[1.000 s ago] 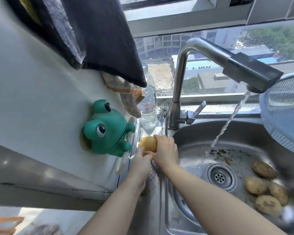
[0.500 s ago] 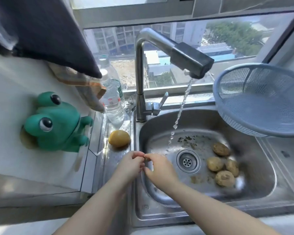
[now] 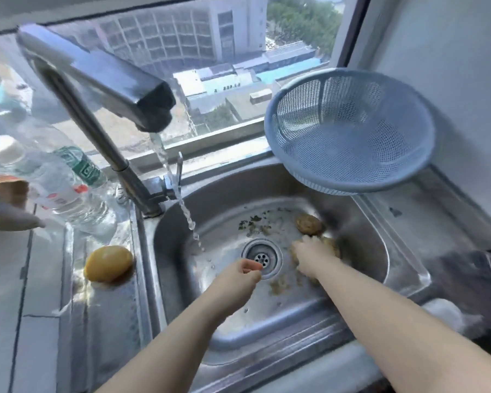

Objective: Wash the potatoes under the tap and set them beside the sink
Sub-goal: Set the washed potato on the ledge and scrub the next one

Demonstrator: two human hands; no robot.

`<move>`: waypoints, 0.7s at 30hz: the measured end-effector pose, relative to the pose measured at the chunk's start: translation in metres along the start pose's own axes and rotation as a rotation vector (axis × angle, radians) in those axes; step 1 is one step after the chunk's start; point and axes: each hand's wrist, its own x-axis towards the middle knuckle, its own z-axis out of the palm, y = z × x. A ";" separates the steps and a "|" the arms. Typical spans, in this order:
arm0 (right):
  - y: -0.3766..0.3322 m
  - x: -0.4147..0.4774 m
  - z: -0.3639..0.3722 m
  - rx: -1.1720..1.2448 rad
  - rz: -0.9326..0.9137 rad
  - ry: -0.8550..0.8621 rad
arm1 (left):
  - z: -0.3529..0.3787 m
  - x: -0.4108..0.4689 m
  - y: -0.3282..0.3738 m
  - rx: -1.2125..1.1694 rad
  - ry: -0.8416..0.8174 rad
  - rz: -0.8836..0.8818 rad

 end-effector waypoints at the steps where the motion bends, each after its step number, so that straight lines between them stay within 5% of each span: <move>1: 0.000 0.009 0.002 -0.048 -0.022 0.003 | -0.001 0.003 0.002 0.007 0.006 -0.003; 13: 0.001 0.052 0.020 -0.389 -0.125 0.094 | -0.004 0.022 0.011 -0.036 -0.011 -0.027; 16: -0.011 0.044 0.009 -0.189 -0.170 0.109 | -0.005 0.021 0.009 -0.061 -0.013 -0.049; 21: -0.043 0.006 -0.019 0.605 -0.244 0.068 | -0.017 0.004 0.001 -0.197 -0.020 -0.136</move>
